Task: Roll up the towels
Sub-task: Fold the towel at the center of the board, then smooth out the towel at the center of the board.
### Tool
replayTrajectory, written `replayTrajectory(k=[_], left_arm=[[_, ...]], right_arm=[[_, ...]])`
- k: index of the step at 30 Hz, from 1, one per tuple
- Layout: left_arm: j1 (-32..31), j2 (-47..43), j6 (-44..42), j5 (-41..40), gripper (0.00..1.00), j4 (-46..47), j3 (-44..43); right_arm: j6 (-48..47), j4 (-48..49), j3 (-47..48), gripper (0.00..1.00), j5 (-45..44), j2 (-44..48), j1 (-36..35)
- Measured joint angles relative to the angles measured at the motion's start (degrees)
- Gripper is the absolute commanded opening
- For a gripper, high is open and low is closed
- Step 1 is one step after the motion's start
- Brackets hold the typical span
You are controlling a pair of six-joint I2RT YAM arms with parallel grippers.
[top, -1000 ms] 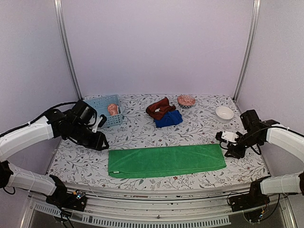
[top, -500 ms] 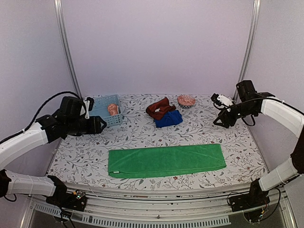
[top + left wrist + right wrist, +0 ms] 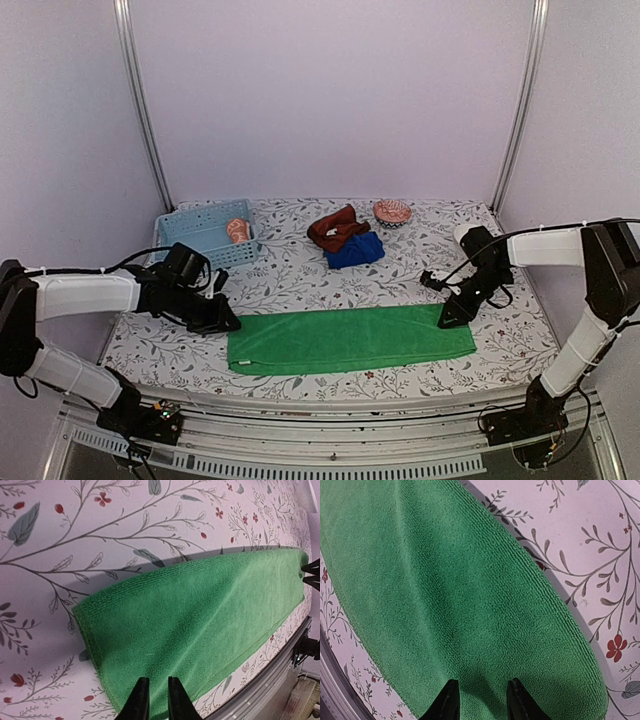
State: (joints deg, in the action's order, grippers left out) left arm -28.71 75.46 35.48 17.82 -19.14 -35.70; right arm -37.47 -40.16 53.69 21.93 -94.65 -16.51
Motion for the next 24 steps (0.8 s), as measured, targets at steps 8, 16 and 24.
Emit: replayTrajectory(k=[8, 16, 24], left_arm=[[-3.0, -2.1, -0.2, 5.2, 0.32, -3.7, 0.0], [-9.6, 5.2, -1.4, 8.3, 0.34, -3.6, -0.1], [-13.6, 4.7, 1.0, 7.8, 0.28, -4.0, 3.0]], right_arm=[[0.4, 3.4, -1.5, 0.32, -0.3, -0.4, 0.0], [0.5, 5.1, -2.4, 0.32, -0.6, -0.5, 0.0], [0.5, 5.8, -2.4, 0.32, -1.0, -1.0, 0.0]])
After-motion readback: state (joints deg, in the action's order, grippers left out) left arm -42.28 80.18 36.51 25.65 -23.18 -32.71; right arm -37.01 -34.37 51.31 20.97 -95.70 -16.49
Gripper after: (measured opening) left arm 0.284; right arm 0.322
